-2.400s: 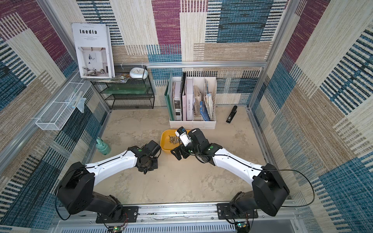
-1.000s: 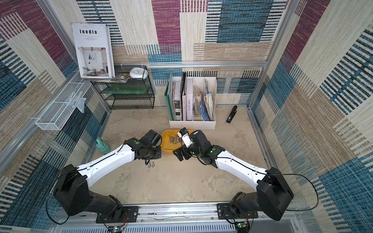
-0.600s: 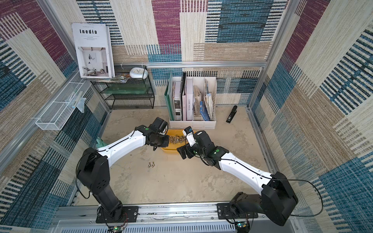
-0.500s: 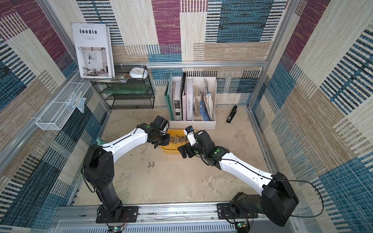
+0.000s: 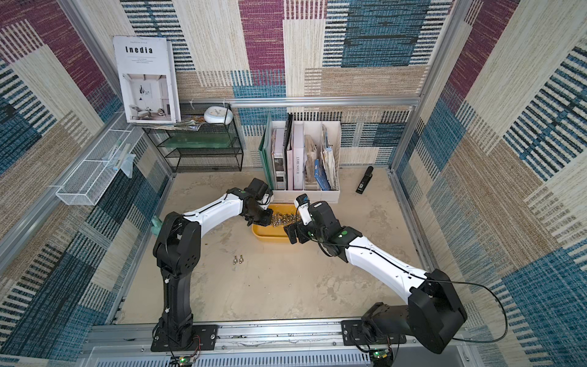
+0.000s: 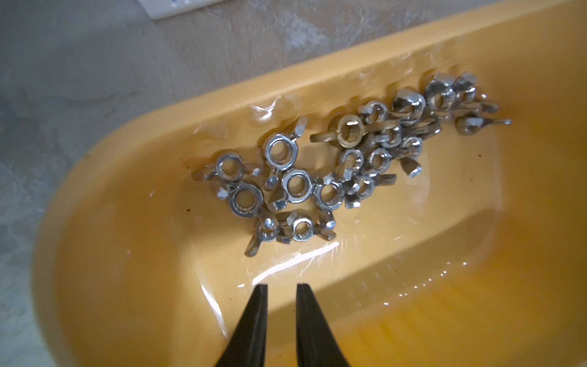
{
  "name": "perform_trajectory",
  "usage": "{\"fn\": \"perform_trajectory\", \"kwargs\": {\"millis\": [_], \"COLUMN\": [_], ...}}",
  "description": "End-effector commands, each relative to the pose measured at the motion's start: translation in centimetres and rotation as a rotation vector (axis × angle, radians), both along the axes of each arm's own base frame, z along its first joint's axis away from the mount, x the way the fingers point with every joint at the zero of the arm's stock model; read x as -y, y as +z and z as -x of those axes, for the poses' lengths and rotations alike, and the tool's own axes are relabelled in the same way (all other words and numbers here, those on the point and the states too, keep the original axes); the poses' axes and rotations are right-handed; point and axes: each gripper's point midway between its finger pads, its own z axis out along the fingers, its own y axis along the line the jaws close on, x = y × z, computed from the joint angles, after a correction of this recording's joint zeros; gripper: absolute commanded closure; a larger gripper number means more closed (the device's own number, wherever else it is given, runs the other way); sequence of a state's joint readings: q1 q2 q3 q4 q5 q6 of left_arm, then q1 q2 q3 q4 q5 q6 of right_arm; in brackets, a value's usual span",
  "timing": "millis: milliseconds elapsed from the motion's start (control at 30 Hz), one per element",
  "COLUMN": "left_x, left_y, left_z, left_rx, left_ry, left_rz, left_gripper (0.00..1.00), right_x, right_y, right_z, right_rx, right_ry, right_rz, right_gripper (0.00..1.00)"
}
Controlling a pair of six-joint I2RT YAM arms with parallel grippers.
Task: Take out the wing nut from the storage box
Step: Pick up the wing nut from the storage box.
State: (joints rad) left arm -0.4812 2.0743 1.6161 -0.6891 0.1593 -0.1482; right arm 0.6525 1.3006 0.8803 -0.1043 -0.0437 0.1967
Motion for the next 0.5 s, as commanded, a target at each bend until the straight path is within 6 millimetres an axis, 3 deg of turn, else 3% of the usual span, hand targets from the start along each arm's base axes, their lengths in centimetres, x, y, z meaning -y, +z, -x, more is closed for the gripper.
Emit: {"fn": "perform_trajectory", "kwargs": {"millis": [0,233,467], "left_x": [-0.4,-1.2,-0.7], "left_y": [-0.4,-0.6,-1.5], "left_z": [0.2,-0.5,-0.6], "left_rx": [-0.005,0.008,-0.013], "left_ry": [-0.053,-0.037,-0.072], "left_rz": [-0.029,-0.053,-0.051], "left_gripper": [0.77,0.76,0.74], "right_x": [0.3,0.5,0.5], "right_y": [0.2,0.2,0.2], "right_z": [-0.4,-0.5,-0.6], "right_rx": [0.005,0.003,0.000], "right_ry": [-0.009,-0.016,-0.014], "right_rz": [0.004,0.001,0.002], "right_gripper": [0.01,0.01,0.01]}}
